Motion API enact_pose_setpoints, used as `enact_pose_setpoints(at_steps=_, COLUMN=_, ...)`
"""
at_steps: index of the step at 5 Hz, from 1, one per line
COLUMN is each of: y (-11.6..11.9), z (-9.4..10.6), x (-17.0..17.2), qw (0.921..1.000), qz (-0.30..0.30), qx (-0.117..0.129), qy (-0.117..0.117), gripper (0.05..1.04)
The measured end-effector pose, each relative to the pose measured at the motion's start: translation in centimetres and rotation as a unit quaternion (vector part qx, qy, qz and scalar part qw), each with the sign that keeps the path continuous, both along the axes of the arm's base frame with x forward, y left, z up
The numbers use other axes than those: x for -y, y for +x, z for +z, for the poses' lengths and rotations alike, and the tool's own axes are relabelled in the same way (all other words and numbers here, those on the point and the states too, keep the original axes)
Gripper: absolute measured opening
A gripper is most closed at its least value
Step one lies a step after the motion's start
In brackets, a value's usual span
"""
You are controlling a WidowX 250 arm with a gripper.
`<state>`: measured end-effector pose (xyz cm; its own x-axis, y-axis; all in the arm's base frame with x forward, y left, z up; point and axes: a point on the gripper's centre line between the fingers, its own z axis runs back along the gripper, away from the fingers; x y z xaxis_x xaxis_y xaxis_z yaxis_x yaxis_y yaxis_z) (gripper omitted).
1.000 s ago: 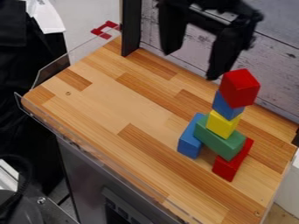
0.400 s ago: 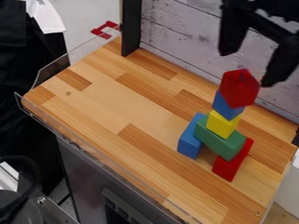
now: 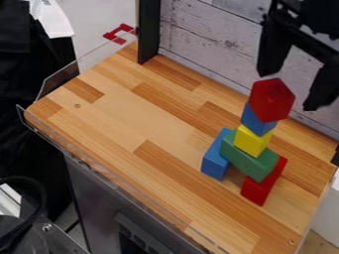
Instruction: Move the red cub from the tower to the table
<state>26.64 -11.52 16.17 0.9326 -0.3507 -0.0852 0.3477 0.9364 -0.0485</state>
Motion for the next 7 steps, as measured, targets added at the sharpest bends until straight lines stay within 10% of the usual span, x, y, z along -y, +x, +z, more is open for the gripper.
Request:
enact_pose_setpoints(at_steps=4, y=0.8, z=0.4, x=-2.3, qw=0.9994, qz=0.032, qx=0.005, qy=-0.010, gripper=1.001)
enact_pose_setpoints(at_steps=7, y=0.5, z=-2.3, x=-1.8, qw=0.9986, qz=0.029, qx=-0.041, qy=-0.013, gripper=0.964)
